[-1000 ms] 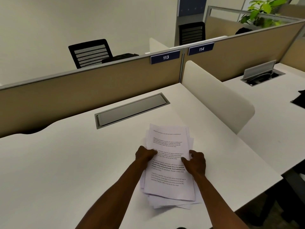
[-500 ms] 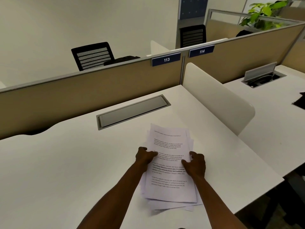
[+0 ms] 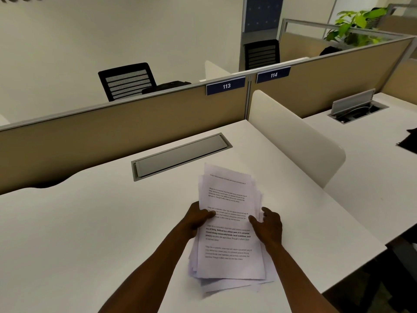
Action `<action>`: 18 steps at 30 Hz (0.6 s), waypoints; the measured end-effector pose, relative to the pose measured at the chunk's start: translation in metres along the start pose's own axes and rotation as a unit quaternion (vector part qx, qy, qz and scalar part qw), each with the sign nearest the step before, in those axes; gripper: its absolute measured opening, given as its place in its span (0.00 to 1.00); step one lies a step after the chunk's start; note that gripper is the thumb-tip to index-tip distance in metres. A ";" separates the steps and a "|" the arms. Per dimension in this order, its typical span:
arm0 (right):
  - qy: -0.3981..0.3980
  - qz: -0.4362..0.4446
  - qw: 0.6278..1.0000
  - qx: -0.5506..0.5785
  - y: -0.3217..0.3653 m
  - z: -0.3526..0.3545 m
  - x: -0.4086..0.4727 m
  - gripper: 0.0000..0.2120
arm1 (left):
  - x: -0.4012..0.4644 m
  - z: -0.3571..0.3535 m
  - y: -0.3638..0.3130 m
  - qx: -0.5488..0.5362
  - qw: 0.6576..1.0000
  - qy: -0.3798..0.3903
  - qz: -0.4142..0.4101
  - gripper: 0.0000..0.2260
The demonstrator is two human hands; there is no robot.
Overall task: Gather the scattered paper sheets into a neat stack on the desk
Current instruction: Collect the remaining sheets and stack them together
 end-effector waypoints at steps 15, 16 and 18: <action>0.050 -0.090 0.981 0.163 0.000 -0.009 0.006 0.23 | 0.002 0.004 0.011 0.096 0.994 -0.059 0.005 0.16; 0.059 -0.075 0.982 0.163 0.004 -0.010 0.002 0.21 | 0.001 0.003 0.011 0.101 0.992 -0.081 0.011 0.14; 0.082 -0.017 0.985 0.150 0.015 -0.015 -0.009 0.20 | 0.000 0.001 0.010 0.109 0.987 -0.119 0.021 0.10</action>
Point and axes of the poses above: each hand's wrist, its own x-axis towards the middle knuckle, its own z-axis out of the back of the hand, y = z × x, the point moved 5 cm from there along x, towards the middle knuckle, and after that the axes turned 15 degrees about x, right-handed, at the moved point
